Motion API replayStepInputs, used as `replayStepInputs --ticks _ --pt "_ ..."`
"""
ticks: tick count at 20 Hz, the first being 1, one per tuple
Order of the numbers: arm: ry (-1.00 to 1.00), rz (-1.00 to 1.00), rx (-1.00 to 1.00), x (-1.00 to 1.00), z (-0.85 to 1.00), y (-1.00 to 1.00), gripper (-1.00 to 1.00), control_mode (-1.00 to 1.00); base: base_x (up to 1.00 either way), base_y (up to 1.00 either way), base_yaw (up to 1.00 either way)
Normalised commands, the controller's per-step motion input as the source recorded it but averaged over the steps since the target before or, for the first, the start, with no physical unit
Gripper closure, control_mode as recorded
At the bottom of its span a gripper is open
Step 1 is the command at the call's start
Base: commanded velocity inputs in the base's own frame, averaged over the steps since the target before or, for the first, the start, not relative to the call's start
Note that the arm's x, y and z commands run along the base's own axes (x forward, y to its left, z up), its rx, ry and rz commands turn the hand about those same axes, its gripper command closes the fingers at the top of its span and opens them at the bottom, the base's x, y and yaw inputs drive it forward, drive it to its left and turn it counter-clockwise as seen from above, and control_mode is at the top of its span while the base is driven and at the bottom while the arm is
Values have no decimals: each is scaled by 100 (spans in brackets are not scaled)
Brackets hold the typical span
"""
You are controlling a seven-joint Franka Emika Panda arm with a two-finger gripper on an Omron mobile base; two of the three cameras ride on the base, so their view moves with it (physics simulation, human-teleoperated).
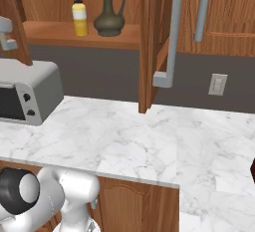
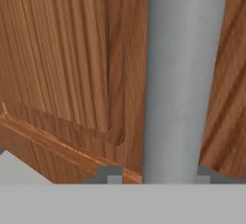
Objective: Move the mustard and oil and vinegar bottle from the cabinet to the dining counter.
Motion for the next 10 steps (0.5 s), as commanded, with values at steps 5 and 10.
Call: replayStepInputs --ticks 5,10 --pt "0 -1 4 -53 0 65 100 -100 0 0 0" --pt "0 0 4 -47 0 65 100 -100 0 0 0"
